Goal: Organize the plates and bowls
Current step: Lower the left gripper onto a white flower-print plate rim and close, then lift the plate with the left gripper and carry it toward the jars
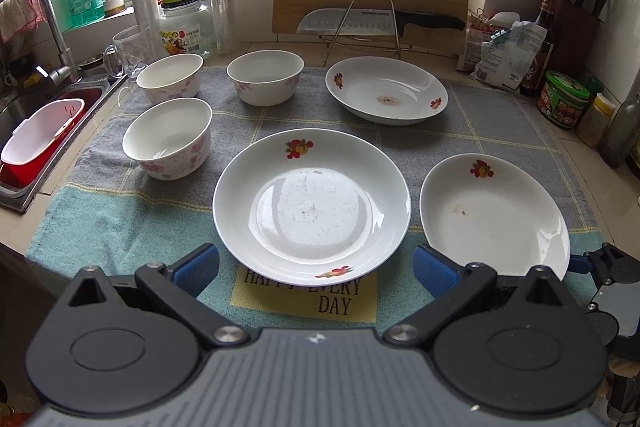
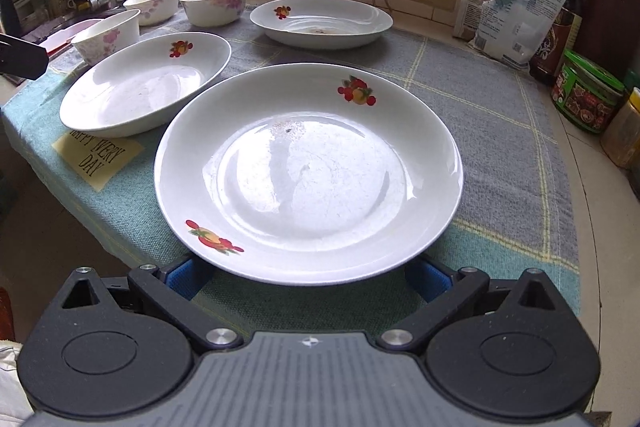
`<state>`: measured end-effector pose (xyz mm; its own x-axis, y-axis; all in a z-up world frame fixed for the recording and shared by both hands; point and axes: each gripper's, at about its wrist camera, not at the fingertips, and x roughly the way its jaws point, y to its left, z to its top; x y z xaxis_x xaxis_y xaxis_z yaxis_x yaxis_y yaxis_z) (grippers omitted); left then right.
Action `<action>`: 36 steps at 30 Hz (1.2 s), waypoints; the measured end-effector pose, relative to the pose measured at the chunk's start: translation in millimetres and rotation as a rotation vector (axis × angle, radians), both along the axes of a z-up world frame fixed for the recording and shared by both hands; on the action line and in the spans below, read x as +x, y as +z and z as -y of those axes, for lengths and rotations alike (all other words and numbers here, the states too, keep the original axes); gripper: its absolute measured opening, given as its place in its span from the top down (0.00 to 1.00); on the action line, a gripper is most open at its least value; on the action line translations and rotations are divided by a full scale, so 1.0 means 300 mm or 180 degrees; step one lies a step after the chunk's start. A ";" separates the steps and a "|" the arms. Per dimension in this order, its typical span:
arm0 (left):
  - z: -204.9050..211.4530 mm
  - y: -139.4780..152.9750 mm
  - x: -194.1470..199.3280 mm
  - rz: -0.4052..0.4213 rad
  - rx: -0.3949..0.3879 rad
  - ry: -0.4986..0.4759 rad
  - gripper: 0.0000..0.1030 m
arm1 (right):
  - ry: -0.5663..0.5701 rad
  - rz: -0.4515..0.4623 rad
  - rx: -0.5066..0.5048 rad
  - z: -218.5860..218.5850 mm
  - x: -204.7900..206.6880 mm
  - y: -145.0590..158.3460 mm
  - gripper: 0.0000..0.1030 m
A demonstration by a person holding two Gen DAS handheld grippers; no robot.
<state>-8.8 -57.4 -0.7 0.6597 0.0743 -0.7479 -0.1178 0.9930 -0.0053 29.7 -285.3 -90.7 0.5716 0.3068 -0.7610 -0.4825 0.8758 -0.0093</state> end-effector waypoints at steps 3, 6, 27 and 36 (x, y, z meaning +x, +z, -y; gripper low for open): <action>0.017 -0.003 0.013 -0.0002 0.0053 -0.0072 0.01 | 0.0101 0.0097 0.0048 0.014 -0.005 -0.008 0.00; 0.029 -0.001 0.026 0.0060 -0.0020 -0.0220 0.01 | 0.0184 0.0232 0.0133 0.031 -0.014 -0.018 0.00; 0.179 -0.038 0.380 -0.0036 -0.0044 -0.1778 0.01 | 0.0229 0.0587 0.0345 0.061 -0.049 -0.050 0.00; 0.263 -0.124 0.532 -0.0487 -0.0070 -0.2433 0.04 | 0.0128 0.0627 0.0342 0.057 -0.061 -0.054 0.00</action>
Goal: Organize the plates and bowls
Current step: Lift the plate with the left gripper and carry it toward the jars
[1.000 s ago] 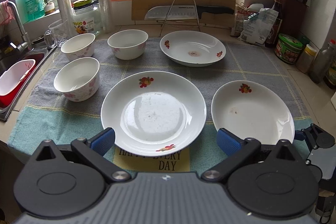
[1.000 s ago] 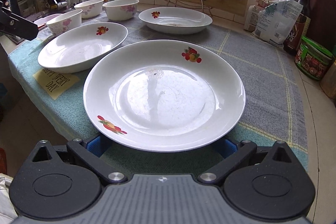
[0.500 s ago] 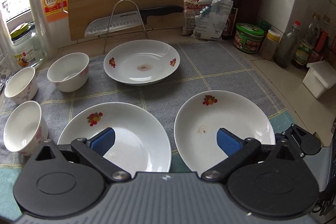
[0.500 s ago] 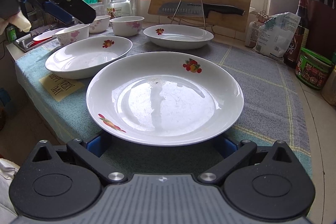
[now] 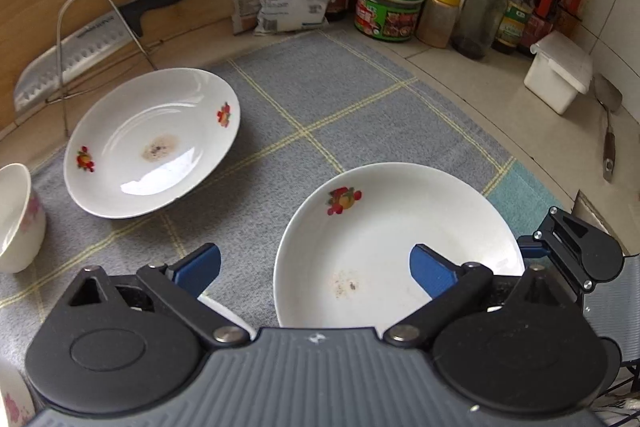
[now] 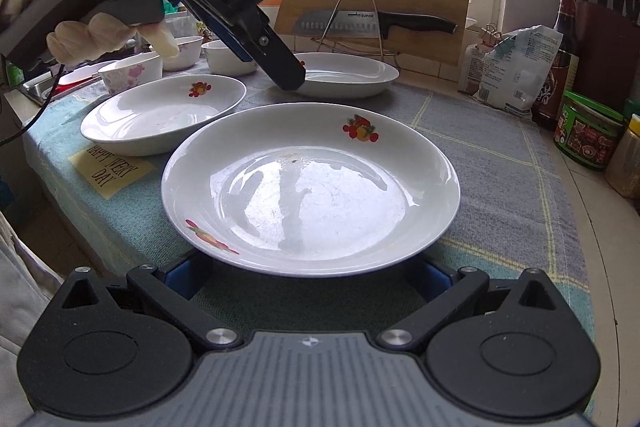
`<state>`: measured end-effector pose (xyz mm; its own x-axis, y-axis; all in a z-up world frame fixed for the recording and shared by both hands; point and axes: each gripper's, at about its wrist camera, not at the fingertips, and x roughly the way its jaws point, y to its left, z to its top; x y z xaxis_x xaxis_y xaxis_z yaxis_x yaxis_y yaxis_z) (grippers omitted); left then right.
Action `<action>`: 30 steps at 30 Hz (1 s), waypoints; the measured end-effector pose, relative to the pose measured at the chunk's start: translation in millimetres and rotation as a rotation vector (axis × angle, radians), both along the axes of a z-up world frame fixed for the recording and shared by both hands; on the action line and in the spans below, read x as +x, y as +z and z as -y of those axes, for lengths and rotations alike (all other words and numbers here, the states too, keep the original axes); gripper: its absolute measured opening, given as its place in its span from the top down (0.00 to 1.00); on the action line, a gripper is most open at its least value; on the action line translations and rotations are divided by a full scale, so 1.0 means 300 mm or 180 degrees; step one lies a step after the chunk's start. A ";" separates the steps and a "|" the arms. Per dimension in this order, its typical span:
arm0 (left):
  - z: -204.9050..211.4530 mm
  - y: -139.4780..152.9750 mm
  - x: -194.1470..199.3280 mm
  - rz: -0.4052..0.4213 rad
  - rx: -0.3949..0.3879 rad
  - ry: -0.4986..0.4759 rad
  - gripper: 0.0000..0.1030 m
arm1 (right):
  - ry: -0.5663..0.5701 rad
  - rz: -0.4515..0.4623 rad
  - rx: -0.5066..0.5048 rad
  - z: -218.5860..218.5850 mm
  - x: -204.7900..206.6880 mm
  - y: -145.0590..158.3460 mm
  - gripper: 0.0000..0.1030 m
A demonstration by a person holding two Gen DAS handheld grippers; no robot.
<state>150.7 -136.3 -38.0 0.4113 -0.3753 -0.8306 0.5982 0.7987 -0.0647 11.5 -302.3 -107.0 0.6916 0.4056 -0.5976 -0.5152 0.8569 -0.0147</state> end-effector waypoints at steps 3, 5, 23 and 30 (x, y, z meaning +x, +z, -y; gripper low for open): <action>0.021 -0.027 0.032 -0.0117 -0.0006 -0.0128 0.07 | -0.0043 0.0021 -0.0001 -0.003 -0.007 -0.002 0.00; 0.036 -0.046 0.054 -0.0222 -0.0001 -0.0201 0.08 | -0.0063 0.0028 0.0000 -0.003 -0.011 -0.002 0.00; 0.082 -0.112 0.147 -0.0747 0.0046 -0.0671 0.29 | -0.0032 -0.0067 -0.0038 -0.013 0.014 0.010 0.00; 0.096 -0.114 0.157 -0.0775 0.0075 -0.0778 0.32 | -0.0011 -0.0096 -0.0084 -0.019 0.023 0.016 0.00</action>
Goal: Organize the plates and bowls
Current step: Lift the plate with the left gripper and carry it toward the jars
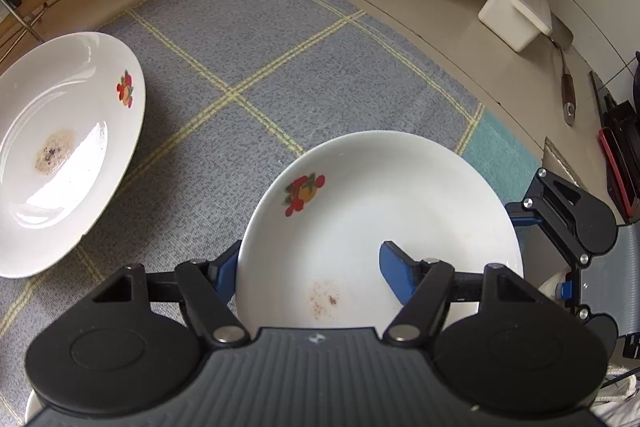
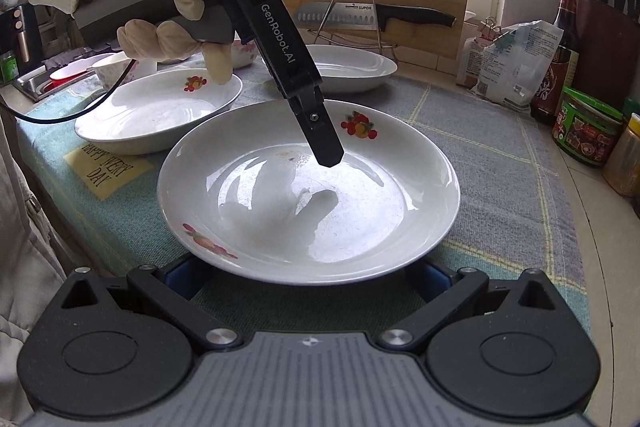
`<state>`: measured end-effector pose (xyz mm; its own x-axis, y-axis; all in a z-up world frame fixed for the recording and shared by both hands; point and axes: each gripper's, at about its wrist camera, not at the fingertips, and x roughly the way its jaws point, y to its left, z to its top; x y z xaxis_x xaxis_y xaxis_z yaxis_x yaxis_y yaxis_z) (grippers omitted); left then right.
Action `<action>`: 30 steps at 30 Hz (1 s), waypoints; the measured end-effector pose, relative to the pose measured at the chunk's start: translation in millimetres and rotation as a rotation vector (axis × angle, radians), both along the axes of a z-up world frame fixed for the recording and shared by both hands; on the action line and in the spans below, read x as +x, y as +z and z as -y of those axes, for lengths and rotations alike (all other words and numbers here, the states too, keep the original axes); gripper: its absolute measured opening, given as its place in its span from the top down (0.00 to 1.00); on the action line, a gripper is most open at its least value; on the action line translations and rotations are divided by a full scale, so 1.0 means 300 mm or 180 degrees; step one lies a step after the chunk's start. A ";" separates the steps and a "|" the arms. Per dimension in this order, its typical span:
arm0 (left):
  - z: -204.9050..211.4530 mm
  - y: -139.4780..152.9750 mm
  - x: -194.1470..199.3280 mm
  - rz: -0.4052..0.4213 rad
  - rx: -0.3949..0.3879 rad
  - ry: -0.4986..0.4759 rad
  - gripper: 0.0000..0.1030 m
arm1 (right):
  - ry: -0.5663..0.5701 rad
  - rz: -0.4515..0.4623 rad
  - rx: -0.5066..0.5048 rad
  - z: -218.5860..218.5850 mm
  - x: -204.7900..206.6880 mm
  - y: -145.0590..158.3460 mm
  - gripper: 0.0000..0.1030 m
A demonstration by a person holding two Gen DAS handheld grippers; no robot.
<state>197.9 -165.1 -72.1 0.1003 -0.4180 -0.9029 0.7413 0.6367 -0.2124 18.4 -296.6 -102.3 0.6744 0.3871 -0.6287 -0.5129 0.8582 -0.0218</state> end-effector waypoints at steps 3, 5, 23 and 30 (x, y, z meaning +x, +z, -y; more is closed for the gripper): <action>0.004 0.000 0.001 -0.0002 0.0017 -0.0034 0.32 | -0.0005 -0.0015 -0.0003 0.000 0.000 0.001 0.00; 0.004 -0.001 0.002 -0.0005 0.0018 -0.0049 0.32 | -0.0001 -0.0015 -0.0017 -0.002 0.001 0.002 0.00; 0.007 0.023 -0.011 0.0034 -0.0013 -0.0086 0.32 | 0.0037 -0.0172 -0.0113 -0.003 0.020 0.022 0.00; 0.019 0.046 -0.003 0.0059 -0.0068 -0.0041 0.32 | 0.0054 -0.0202 -0.0122 0.007 0.036 0.051 0.00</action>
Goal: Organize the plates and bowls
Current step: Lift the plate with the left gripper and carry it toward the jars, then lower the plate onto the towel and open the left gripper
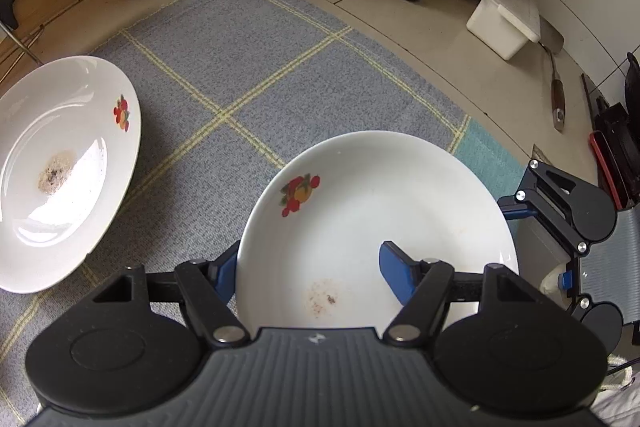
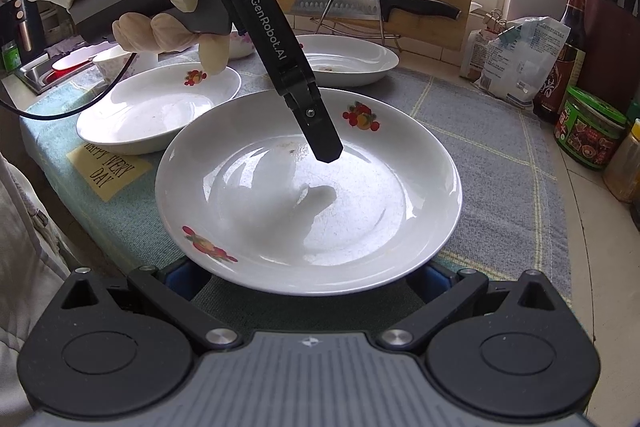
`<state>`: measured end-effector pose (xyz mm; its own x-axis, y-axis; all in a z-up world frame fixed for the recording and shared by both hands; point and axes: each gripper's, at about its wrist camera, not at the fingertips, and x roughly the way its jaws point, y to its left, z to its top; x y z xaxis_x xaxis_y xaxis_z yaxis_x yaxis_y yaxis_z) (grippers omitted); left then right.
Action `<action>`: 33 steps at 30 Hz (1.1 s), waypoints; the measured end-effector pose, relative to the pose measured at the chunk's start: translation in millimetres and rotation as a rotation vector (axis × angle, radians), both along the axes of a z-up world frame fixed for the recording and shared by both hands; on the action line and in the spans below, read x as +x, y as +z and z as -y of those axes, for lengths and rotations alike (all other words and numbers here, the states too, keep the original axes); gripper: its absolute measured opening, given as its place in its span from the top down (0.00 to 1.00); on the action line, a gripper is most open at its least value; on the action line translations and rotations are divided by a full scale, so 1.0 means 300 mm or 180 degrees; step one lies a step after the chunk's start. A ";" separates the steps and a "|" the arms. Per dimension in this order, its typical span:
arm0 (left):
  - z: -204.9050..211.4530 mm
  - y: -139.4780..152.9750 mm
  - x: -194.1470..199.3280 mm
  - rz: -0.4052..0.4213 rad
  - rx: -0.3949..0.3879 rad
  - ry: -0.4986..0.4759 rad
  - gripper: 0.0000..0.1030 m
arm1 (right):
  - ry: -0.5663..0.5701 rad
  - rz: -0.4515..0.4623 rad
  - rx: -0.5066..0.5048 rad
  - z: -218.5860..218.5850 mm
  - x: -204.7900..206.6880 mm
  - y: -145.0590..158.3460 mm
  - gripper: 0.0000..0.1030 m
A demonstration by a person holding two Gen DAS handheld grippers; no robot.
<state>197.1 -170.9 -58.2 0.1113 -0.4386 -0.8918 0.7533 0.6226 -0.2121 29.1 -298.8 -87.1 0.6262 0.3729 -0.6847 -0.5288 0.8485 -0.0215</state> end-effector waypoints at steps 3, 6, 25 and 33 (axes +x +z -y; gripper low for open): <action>0.012 0.008 0.014 0.0012 -0.0021 0.0010 0.32 | -0.0002 -0.0024 -0.0003 0.008 0.012 0.010 0.00; 0.028 0.014 0.036 0.0016 -0.0047 0.0024 0.32 | -0.0015 -0.0034 -0.0010 0.021 0.029 0.024 0.00; 0.185 0.033 0.268 0.0108 -0.0229 0.0042 0.32 | -0.0210 -0.0027 -0.0125 0.150 0.229 0.071 0.00; 0.244 0.021 0.347 0.0164 -0.0274 0.0010 0.32 | -0.0291 -0.0030 -0.0153 0.199 0.327 0.070 0.00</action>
<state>301.2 -244.0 -51.9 0.1575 -0.5129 -0.8439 0.7626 0.6061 -0.2260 127.1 -358.5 -66.0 0.6497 0.2811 -0.7063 -0.4496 0.8913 -0.0588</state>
